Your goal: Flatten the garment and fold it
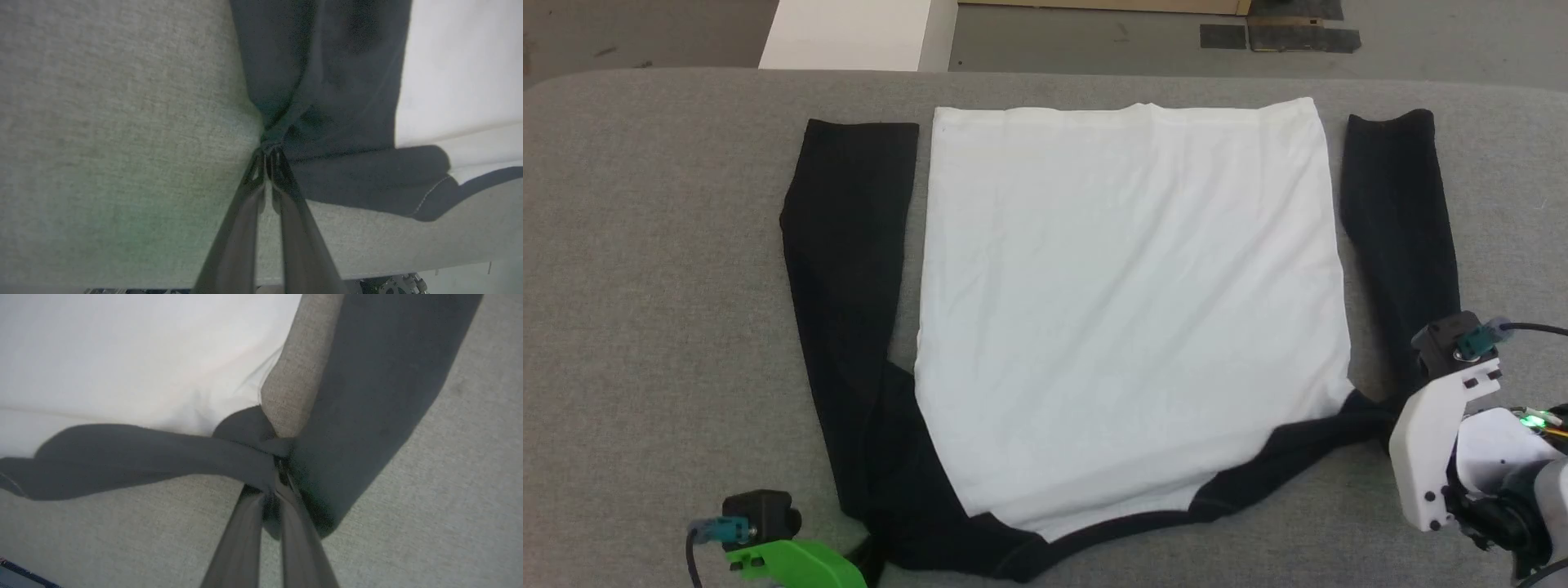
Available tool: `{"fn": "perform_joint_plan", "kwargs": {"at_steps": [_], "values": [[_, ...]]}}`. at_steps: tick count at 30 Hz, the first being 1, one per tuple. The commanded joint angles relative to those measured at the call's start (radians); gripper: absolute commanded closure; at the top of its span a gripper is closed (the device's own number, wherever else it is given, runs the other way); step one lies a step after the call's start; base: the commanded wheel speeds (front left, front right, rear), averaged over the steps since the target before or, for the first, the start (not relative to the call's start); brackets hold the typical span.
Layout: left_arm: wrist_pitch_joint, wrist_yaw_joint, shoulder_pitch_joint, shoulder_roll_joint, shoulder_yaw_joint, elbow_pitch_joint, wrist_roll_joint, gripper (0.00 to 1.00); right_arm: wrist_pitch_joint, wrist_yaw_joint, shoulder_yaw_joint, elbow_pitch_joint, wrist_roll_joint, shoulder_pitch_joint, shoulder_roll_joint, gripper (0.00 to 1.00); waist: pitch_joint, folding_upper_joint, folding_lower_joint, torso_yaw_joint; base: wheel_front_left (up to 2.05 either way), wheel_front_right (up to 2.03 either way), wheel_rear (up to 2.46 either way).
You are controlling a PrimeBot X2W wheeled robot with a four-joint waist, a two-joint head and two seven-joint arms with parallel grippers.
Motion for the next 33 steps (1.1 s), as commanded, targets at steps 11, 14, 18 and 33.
{"fn": "perform_joint_plan", "kwargs": {"at_steps": [11,14,18,33], "values": [[-0.187,-0.001,0.011,-0.018,0.042,0.016,0.048,0.0,-0.335,-0.002,-0.12,-0.067,-0.076,0.095,0.102,0.0,-0.051,0.0106,0.0001,0.005,0.0,0.0,0.0],[-0.243,-0.01,0.017,-0.007,0.051,-0.009,0.071,0.0,-0.405,-0.002,-0.167,-0.115,-0.092,0.162,0.167,0.0,-0.062,0.0106,0.0001,0.005,0.0,0.0,0.0],[-0.341,-0.01,-0.015,0.009,0.066,-0.029,0.128,0.0,-0.51,-0.002,-0.214,-0.179,-0.116,0.236,0.266,0.0,-0.066,0.0106,0.0001,-0.007,0.0,0.0,0.0],[-0.415,-0.109,-0.598,0.218,0.044,0.182,0.337,0.0,-0.921,-0.002,-0.194,-0.135,-0.161,0.159,0.354,0.0,0.132,0.0106,0.0001,-0.154,0.0,0.0,0.0]]}}
